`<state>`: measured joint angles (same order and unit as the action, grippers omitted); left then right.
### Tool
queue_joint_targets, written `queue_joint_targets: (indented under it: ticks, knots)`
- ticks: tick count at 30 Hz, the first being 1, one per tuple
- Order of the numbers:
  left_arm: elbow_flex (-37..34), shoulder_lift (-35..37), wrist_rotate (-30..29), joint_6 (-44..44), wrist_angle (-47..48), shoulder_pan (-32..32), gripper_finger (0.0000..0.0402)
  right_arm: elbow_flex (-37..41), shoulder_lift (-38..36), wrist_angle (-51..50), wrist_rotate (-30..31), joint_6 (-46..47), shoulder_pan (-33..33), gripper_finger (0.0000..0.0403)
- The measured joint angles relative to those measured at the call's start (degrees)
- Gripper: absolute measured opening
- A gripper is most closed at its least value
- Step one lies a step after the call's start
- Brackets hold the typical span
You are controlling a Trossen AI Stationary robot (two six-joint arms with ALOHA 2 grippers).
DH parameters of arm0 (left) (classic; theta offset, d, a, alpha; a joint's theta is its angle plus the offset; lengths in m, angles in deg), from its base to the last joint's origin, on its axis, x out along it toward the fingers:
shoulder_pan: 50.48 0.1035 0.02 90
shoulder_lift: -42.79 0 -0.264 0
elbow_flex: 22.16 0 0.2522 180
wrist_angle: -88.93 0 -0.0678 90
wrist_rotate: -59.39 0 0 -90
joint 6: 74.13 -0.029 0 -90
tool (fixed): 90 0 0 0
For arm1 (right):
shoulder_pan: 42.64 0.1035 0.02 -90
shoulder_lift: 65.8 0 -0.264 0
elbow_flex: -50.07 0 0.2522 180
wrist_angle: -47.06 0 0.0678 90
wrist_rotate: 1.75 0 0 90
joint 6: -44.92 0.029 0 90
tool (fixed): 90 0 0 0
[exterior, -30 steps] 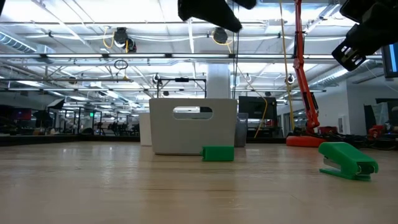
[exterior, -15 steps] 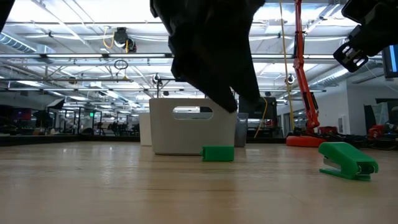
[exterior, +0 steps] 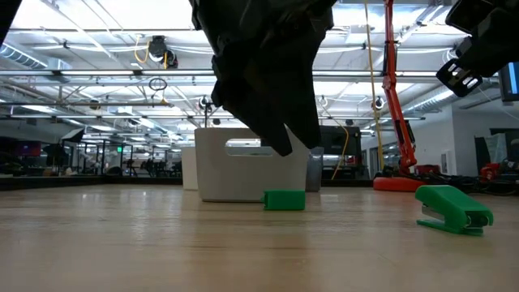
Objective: Pick and place Stapler, Stapler remover, tape
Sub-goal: Put the top green stapler into the gray bin
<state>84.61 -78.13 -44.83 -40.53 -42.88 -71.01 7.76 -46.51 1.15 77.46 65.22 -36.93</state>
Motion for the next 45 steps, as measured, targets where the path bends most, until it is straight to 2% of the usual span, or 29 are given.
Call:
queue_joint_targets:
  ticks: [7,12,19,25,36,41,45]
  knots:
    - [0.0,-1.0,-0.3,1.4,0.1,0.0,0.0255,0.0,0.0,-0.4,0.0,0.0,0.0,0.0000]
    - [0.0,-3.1,2.0,2.1,-0.6,0.3,0.0255,0.0,0.0,-0.5,0.0,-0.2,0.0,0.0000]
    - [0.1,-3.9,1.2,8.7,-0.8,0.8,0.0255,0.0,0.0,-0.9,0.0,-0.2,0.0,0.0000]
    - [0.1,-3.9,0.7,8.8,-1.2,0.5,0.0255,0.0,0.0,-1.0,0.0,-0.2,0.0,0.0000]
    - [1.5,-3.9,8.3,12.2,-4.4,-0.1,0.0255,0.0,0.0,-1.0,0.0,-0.2,0.0,0.0000]
    - [7.1,-3.8,2.4,10.4,1.6,-1.0,0.0255,0.0,0.0,-1.0,0.0,-0.2,0.0,0.0000]
    - [7.8,-3.8,-0.4,9.0,3.6,-1.0,0.0255,0.0,0.0,-1.0,0.0,-1.0,0.0,0.0000]
